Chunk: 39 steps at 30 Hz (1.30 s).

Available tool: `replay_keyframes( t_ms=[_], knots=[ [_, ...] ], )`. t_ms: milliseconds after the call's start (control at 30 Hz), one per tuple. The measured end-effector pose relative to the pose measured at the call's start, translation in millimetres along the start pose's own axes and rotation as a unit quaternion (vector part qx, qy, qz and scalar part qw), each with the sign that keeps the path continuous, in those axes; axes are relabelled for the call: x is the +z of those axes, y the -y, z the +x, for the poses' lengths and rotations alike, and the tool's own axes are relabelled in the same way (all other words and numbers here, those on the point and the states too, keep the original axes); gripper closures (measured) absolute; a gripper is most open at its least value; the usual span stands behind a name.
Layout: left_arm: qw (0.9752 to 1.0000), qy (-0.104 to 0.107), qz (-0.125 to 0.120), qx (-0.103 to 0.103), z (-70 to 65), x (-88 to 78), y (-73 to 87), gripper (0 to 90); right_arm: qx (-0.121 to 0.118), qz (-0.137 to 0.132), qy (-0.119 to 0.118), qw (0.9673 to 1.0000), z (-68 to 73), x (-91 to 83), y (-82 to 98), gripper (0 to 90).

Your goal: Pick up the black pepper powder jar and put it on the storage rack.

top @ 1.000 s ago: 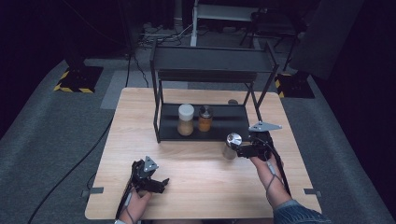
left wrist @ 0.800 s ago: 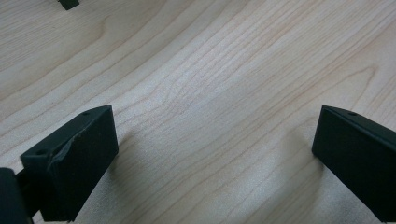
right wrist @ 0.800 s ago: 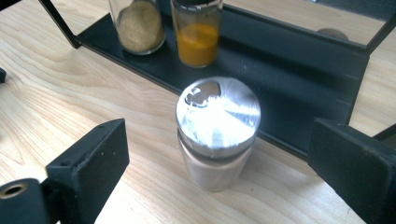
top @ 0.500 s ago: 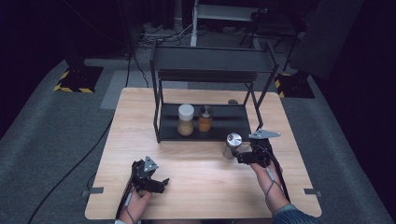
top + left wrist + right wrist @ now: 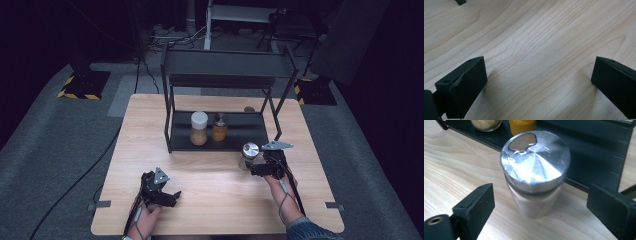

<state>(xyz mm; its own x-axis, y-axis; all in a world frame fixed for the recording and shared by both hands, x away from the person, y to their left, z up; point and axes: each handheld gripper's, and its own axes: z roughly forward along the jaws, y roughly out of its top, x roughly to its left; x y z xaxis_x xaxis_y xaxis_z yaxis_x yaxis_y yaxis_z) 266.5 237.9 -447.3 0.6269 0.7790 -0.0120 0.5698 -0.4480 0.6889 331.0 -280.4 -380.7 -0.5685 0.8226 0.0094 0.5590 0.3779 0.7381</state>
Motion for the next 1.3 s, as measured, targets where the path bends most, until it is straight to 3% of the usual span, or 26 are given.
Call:
replay_keyframes(
  t_ms=[433,633,867,1300],
  knots=[
    [1.0000,0.000,0.000,0.000,0.1,0.1,0.0,0.0,-0.012,0.023,-0.004,0.9997,2.9,30.6,-10.5,18.7],
    [1.0000,0.000,0.000,0.000,0.1,0.1,0.0,0.0,-0.017,0.020,0.008,0.9996,8.3,36.4,-8.3,30.0],
    [1.0000,0.000,0.000,0.000,0.1,0.1,0.0,0.0,-0.020,0.026,0.020,0.9993,12.8,32.8,-13.3,30.3],
    [1.0000,0.000,0.000,-0.001,-0.2,0.2,-0.2,0.0,-0.029,0.018,0.002,0.9994,3.1,-1.3,-49.5,30.3]
  ],
)
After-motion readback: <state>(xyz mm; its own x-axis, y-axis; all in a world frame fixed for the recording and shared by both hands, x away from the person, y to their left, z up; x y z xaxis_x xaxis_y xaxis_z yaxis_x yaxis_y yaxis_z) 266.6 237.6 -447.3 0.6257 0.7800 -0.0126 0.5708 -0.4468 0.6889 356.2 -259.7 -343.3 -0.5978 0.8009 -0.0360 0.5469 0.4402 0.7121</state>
